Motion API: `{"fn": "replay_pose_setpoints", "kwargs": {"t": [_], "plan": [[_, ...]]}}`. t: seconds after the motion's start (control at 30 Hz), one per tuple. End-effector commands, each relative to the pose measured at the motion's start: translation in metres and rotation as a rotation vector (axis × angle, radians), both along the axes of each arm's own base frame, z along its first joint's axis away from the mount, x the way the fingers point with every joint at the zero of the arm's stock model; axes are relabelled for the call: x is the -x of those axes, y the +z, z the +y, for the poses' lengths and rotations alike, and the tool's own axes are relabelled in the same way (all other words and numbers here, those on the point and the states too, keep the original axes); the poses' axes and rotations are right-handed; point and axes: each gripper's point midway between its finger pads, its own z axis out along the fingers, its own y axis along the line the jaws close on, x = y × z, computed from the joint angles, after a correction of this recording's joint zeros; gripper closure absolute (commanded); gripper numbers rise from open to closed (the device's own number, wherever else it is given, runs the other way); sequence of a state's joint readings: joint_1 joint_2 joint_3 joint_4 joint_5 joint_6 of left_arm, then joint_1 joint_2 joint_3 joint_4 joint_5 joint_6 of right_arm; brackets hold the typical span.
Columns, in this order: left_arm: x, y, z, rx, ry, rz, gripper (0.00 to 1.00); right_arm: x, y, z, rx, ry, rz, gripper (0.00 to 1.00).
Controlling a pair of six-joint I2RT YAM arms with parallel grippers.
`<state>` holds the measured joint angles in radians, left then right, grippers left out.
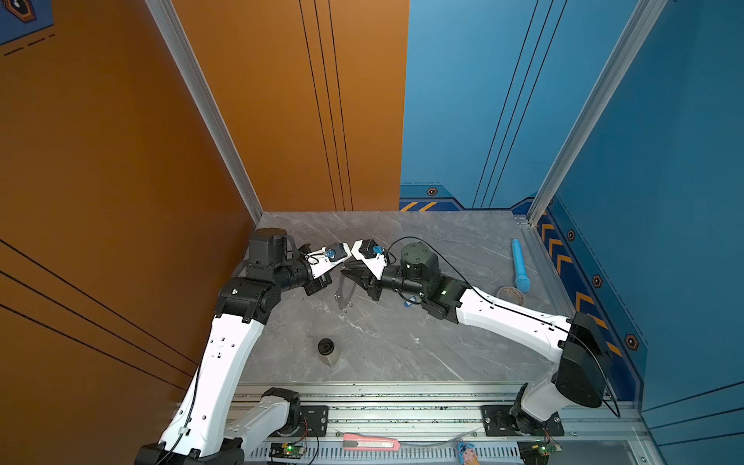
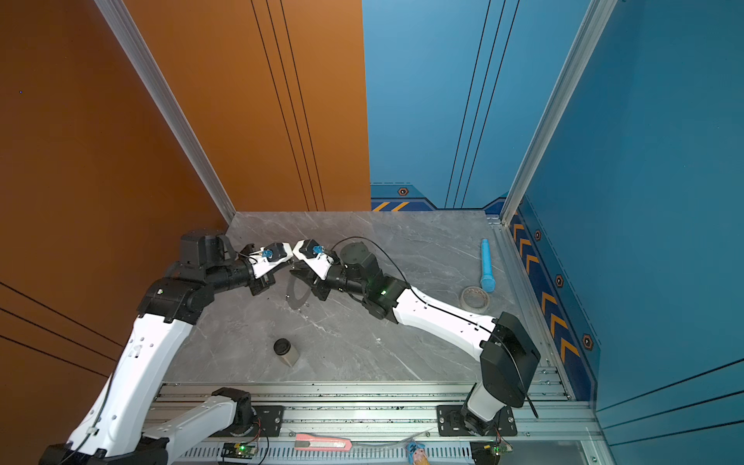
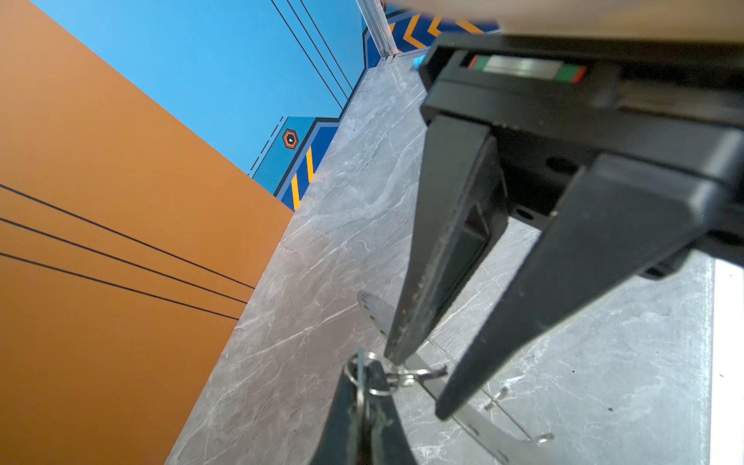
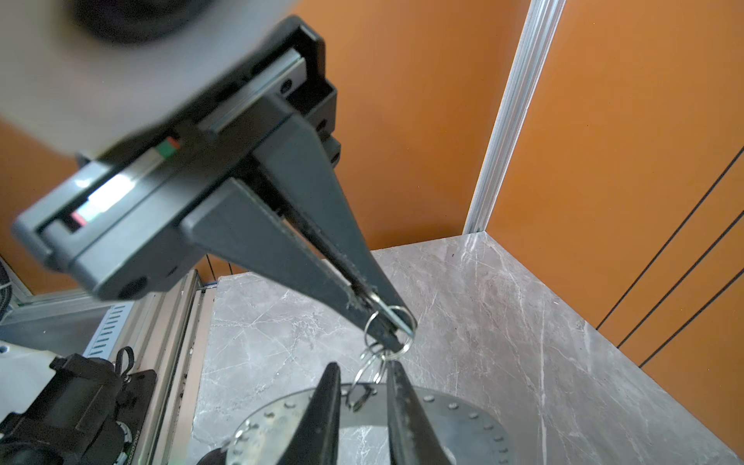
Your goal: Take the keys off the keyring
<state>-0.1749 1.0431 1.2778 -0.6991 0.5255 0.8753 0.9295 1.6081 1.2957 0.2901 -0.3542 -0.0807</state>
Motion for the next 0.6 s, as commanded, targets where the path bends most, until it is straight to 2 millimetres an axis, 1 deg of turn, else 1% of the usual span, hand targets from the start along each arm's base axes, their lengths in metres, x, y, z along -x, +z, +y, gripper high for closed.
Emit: {"fn": "replay_pose_setpoints", "kwargs": {"t": [0.0,0.17,0.37,0.57], "plan": [[0.008,0.012,-0.002,0.043,-0.013,-0.015,1.00,-0.008,0.013,0.004,-0.059,-0.017,0.012,0.82],[0.009,0.012,0.001,0.038,-0.001,-0.021,1.00,-0.005,0.011,0.002,-0.053,-0.008,0.012,0.91],[0.007,0.012,0.005,0.026,0.022,-0.028,1.00,-0.001,0.011,-0.003,-0.051,-0.005,0.003,0.99],[0.000,0.008,0.016,0.011,0.067,-0.027,1.00,0.000,0.022,-0.009,-0.098,-0.015,0.005,1.00]]}}
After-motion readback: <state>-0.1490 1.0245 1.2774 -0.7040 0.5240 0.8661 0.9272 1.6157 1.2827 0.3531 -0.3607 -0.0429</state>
